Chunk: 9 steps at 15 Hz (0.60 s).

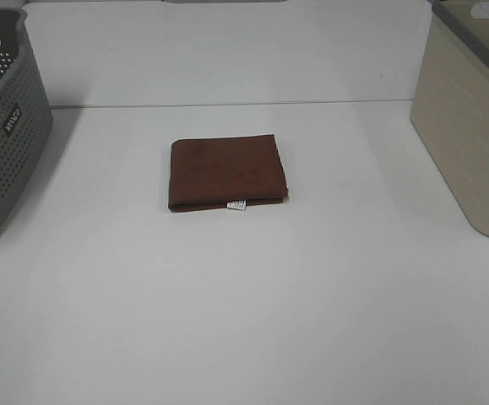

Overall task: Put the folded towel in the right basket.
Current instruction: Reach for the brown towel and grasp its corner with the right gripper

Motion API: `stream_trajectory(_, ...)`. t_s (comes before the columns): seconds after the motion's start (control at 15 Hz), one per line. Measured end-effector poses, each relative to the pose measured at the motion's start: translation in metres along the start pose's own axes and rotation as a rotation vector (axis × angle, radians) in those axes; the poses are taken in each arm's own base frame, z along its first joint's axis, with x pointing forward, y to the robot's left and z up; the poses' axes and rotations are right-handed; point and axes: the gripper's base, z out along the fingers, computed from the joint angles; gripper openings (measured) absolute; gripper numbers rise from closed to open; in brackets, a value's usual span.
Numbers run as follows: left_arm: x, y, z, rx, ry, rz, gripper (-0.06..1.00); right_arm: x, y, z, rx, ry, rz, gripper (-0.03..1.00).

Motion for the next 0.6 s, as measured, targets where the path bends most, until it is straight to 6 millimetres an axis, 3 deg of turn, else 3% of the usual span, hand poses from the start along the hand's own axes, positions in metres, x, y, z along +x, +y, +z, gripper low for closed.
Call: stream_trajectory(0.6, 0.0, 0.0, 0.0, 0.0, 0.0, 0.0, 0.97, 0.0, 0.0, 0.0, 0.0, 0.0, 0.0, 0.58)
